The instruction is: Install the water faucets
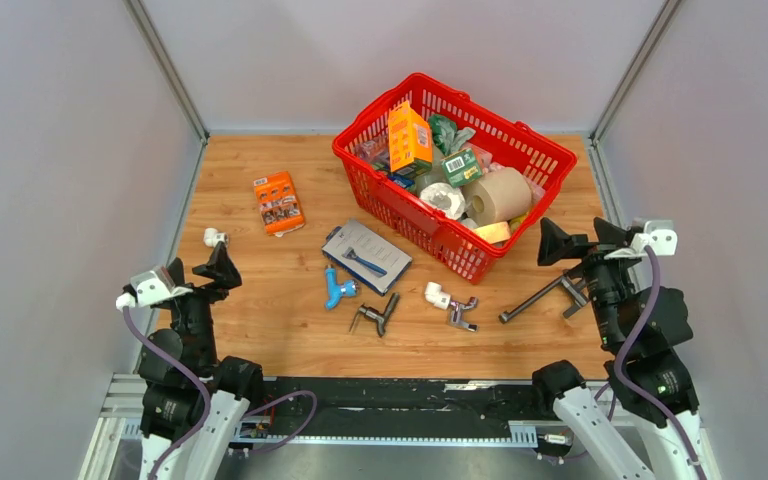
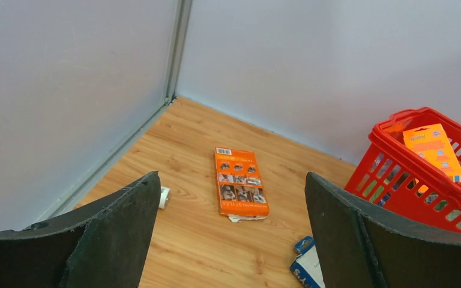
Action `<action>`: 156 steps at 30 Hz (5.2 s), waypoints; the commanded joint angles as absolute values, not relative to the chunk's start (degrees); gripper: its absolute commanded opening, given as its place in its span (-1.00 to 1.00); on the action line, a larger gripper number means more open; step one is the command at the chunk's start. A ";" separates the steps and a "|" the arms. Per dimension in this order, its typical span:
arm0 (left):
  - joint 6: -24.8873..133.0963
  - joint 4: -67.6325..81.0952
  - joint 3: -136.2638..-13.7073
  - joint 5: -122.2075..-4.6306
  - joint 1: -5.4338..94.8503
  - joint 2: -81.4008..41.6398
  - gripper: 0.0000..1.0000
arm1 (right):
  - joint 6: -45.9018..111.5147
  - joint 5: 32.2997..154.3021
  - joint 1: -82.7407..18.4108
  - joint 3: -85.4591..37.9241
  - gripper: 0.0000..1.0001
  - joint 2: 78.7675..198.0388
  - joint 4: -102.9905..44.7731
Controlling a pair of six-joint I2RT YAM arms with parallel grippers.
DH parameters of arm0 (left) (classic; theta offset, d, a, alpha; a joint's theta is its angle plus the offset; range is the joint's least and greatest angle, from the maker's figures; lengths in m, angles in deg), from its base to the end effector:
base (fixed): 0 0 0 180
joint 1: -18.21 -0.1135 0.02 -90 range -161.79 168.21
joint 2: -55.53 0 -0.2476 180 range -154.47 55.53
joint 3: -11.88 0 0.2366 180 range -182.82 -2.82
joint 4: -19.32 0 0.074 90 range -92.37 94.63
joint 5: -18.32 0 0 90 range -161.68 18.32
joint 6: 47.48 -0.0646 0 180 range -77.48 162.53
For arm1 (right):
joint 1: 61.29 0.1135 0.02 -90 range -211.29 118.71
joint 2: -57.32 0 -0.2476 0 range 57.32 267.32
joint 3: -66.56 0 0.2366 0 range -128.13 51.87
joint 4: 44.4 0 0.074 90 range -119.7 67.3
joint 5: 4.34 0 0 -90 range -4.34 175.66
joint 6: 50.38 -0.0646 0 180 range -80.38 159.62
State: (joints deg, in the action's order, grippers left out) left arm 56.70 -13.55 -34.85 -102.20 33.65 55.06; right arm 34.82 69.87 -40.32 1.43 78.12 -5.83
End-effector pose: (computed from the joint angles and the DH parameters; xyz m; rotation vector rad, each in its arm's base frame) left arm 0.0686 0.0151 0.3165 -0.4331 1.3001 -0.0775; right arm 0.0934 0.0170 0.3804 0.0163 1.4761 0.1626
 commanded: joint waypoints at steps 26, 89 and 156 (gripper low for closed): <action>52.73 -11.19 -35.86 -92.42 32.54 34.97 0.91 | 36.81 103.69 -18.60 -10.54 1.00 112.42 -4.66; 78.82 -18.67 -49.47 -70.09 39.82 -18.20 0.54 | 28.20 106.14 -31.41 8.45 1.00 109.97 -19.60; 139.12 20.10 -30.77 -79.32 56.97 -0.11 -1.00 | 15.98 90.76 -10.40 19.70 -0.50 130.19 -66.36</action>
State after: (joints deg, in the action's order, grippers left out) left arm 136.80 15.00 -31.31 -77.85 56.56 -0.64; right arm 17.03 92.86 -10.68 22.33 130.34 -63.13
